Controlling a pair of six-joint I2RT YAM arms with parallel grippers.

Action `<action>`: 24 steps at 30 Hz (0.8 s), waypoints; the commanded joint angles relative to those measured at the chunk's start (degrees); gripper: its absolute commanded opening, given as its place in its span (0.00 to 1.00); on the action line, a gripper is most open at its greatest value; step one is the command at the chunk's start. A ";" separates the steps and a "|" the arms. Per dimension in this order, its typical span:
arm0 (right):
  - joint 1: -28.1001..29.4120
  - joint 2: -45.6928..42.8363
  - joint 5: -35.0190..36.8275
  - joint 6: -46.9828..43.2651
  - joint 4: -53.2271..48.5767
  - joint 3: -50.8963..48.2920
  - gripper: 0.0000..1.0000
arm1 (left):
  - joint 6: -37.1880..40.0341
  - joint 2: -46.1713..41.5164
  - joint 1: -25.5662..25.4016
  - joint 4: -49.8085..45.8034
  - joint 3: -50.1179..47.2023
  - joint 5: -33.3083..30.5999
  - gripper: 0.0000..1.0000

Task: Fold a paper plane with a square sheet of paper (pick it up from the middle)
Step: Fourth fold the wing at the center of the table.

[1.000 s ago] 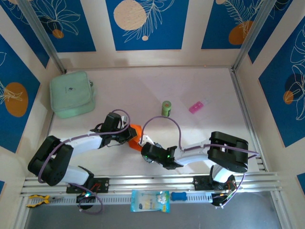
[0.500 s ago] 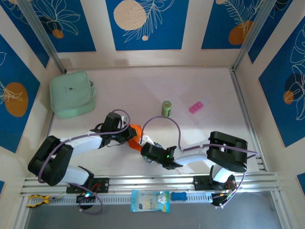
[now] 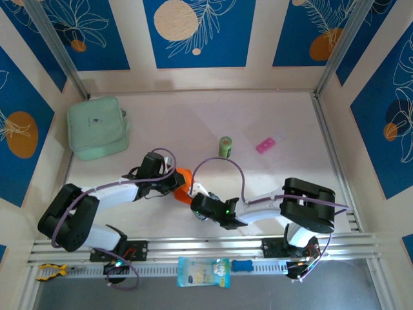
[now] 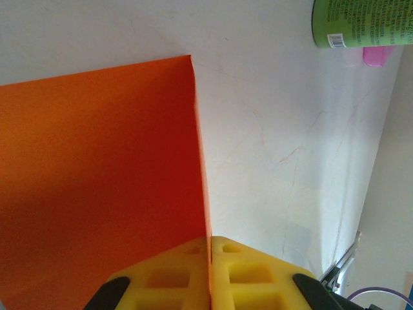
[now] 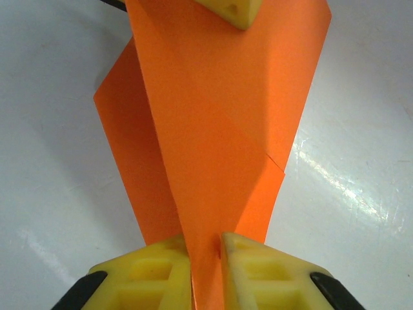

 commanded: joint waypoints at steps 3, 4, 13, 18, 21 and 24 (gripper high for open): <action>0.17 -0.29 -1.37 1.37 0.13 0.85 0.13 | 0.99 -0.35 -0.34 -1.96 1.18 -1.07 0.15; -0.05 -0.19 -1.91 1.57 0.16 0.89 0.12 | 0.98 -0.69 -0.37 -2.24 1.24 -1.22 0.20; -2.21 1.68 -8.47 5.32 2.09 0.47 0.10 | 2.62 -8.65 -0.23 -10.29 1.78 -7.42 0.45; -3.66 2.26 -11.83 6.87 3.66 -0.24 0.10 | 3.29 -12.82 -0.20 -14.47 1.75 -10.93 0.48; -4.55 2.74 -13.67 7.45 3.70 -0.33 0.10 | 3.09 -13.90 -0.18 -15.69 1.57 -11.70 0.48; -5.35 2.85 -14.65 8.54 4.05 -0.82 0.10 | 2.65 -14.51 -0.16 -16.01 1.15 -11.90 0.48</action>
